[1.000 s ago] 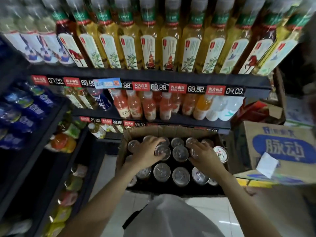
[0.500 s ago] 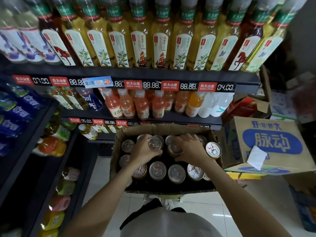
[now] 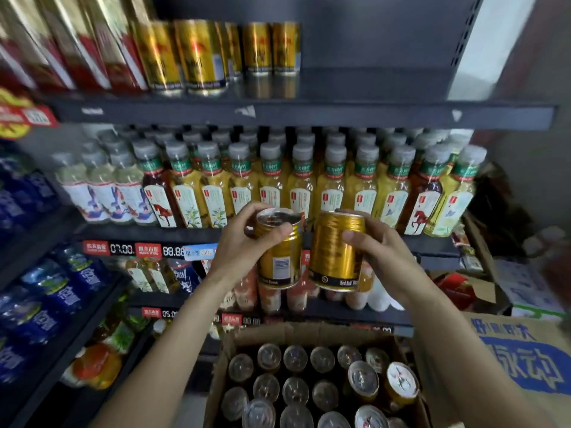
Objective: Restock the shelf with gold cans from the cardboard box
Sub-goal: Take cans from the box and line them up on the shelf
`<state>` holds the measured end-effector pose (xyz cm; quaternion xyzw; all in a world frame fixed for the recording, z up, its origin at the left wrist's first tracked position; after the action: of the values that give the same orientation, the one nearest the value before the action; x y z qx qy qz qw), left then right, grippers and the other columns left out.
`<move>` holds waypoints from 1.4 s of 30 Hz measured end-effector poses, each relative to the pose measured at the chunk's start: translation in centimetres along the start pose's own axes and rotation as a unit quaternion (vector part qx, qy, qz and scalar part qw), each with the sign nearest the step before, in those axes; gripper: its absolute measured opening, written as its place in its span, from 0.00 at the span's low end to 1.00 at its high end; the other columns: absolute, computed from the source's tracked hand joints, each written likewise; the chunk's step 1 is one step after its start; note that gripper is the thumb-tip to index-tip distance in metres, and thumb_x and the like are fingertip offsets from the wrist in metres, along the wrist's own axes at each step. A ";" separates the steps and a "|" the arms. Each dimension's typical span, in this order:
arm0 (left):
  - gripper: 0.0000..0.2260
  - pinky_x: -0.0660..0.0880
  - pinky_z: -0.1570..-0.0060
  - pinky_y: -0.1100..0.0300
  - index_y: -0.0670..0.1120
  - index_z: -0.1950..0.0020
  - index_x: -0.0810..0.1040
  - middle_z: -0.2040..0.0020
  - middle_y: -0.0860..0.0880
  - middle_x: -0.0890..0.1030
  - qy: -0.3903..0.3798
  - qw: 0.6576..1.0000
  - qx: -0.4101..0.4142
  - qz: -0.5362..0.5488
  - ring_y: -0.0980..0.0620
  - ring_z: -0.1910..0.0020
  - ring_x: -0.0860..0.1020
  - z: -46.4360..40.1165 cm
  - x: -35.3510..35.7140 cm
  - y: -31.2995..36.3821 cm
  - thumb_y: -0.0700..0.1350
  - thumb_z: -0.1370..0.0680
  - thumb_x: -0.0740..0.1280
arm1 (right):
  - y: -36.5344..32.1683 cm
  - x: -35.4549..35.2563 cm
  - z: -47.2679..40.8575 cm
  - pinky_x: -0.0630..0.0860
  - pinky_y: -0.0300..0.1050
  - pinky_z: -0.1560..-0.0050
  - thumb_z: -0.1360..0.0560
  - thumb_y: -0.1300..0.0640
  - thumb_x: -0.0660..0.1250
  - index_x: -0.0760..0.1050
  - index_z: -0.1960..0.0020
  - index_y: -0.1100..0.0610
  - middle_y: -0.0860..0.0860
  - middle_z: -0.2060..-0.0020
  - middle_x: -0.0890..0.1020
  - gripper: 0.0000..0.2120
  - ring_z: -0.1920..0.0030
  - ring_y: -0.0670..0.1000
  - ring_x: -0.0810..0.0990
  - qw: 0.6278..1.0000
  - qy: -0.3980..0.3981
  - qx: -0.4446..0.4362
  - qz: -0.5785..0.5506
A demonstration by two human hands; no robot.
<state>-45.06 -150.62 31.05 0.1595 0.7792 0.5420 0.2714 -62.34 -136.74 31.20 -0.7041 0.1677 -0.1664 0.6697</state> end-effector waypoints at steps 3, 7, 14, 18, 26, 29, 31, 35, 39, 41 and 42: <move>0.16 0.75 0.56 0.57 0.57 0.56 0.74 0.57 0.57 0.80 0.029 0.993 0.102 -0.045 0.57 0.55 0.79 -2.6 -0.9 5.0 0.65 0.36 0.68 | -5.3 -0.2 -1.3 0.78 0.44 0.49 0.39 0.48 0.78 0.77 0.46 0.48 0.45 0.54 0.85 0.23 0.50 0.47 0.83 0.997 -0.008 -0.071 0.023; 0.25 0.73 0.60 0.58 0.51 0.55 0.73 0.60 0.56 0.79 0.111 0.967 0.193 -0.126 0.60 0.60 0.77 -6.3 -1.5 10.6 0.70 0.37 0.64 | -11.8 -0.7 -3.7 0.77 0.39 0.53 0.40 0.46 0.77 0.75 0.45 0.50 0.49 0.53 0.83 0.26 0.51 0.48 0.82 0.985 0.019 -0.159 0.068; 0.26 0.64 0.69 0.63 0.52 0.53 0.69 0.60 0.57 0.76 0.214 0.903 0.221 -0.300 0.56 0.61 0.75 -14.4 -0.5 16.4 0.73 0.34 0.60 | -18.4 -1.9 -10.2 0.75 0.36 0.59 0.34 0.49 0.75 0.71 0.39 0.55 0.49 0.49 0.80 0.27 0.51 0.46 0.80 0.961 0.096 -0.233 0.118; 0.26 0.62 0.70 0.62 0.49 0.51 0.68 0.56 0.53 0.76 0.231 0.888 0.205 -0.341 0.54 0.59 0.74 -19.4 0.5 17.2 0.71 0.31 0.60 | -19.7 -3.5 -14.8 0.77 0.42 0.52 0.34 0.49 0.76 0.69 0.37 0.56 0.50 0.46 0.77 0.30 0.46 0.50 0.78 0.953 0.126 -0.230 0.149; 0.35 0.70 0.63 0.58 0.42 0.40 0.70 0.45 0.44 0.79 0.206 0.875 0.180 -0.398 0.45 0.48 0.78 -29.1 2.4 16.6 0.71 0.30 0.59 | -21.4 -6.2 -23.7 0.74 0.44 0.46 0.36 0.47 0.77 0.67 0.35 0.61 0.56 0.40 0.77 0.36 0.41 0.54 0.77 0.907 0.198 -0.218 0.300; 0.36 0.69 0.65 0.58 0.39 0.38 0.70 0.45 0.42 0.78 0.187 0.857 0.163 -0.452 0.44 0.50 0.79 -31.9 3.1 16.6 0.70 0.28 0.58 | -21.9 -7.0 -26.4 0.74 0.45 0.50 0.37 0.44 0.77 0.68 0.38 0.61 0.58 0.44 0.78 0.36 0.44 0.56 0.77 0.871 0.210 -0.212 0.390; 0.36 0.74 0.58 0.53 0.38 0.38 0.70 0.45 0.41 0.78 0.180 0.858 0.161 -0.453 0.44 0.50 0.79 -33.5 3.5 16.5 0.69 0.28 0.59 | -22.0 -7.5 -28.2 0.73 0.45 0.53 0.37 0.42 0.76 0.68 0.39 0.62 0.58 0.45 0.79 0.36 0.45 0.57 0.78 0.859 0.213 -0.197 0.422; 0.36 0.72 0.54 0.56 0.38 0.34 0.67 0.40 0.41 0.76 0.154 0.870 0.162 -0.440 0.43 0.44 0.77 -36.2 4.2 15.6 0.67 0.28 0.62 | -21.7 -8.0 -31.2 0.71 0.44 0.56 0.38 0.38 0.75 0.68 0.40 0.63 0.59 0.45 0.79 0.38 0.46 0.58 0.78 0.842 0.212 -0.160 0.469; 0.35 0.71 0.53 0.58 0.38 0.34 0.67 0.37 0.41 0.74 0.123 0.887 0.159 -0.416 0.45 0.41 0.75 -37.2 3.8 14.2 0.65 0.27 0.62 | -20.9 -8.5 -32.4 0.74 0.45 0.56 0.35 0.39 0.74 0.67 0.38 0.62 0.58 0.45 0.79 0.37 0.47 0.57 0.79 0.845 0.191 -0.151 0.476; 0.36 0.72 0.46 0.57 0.41 0.29 0.63 0.32 0.43 0.69 0.106 0.861 0.213 -0.450 0.45 0.35 0.71 -36.6 3.3 14.0 0.64 0.27 0.64 | -20.5 -8.9 -32.5 0.75 0.47 0.47 0.34 0.41 0.74 0.62 0.33 0.61 0.59 0.39 0.75 0.40 0.41 0.57 0.76 0.844 0.146 -0.166 0.489; 0.36 0.72 0.44 0.56 0.43 0.28 0.61 0.30 0.44 0.66 0.093 0.825 0.258 -0.494 0.46 0.33 0.68 -36.1 3.0 13.8 0.63 0.28 0.66 | -20.3 -9.1 -32.3 0.73 0.49 0.41 0.34 0.42 0.74 0.59 0.30 0.59 0.59 0.35 0.71 0.42 0.38 0.58 0.73 0.834 0.126 -0.178 0.507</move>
<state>-69.63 -171.32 52.73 -0.2334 0.8867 0.1269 0.3784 -84.96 -160.28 52.91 -0.6008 0.6105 0.1423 0.4961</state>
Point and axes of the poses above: each hand's wrist, its own z-axis away from the middle knuckle, its own x-axis out of the palm, y = z × x, the point moved 2 cm from there along -z, towards the middle knuckle
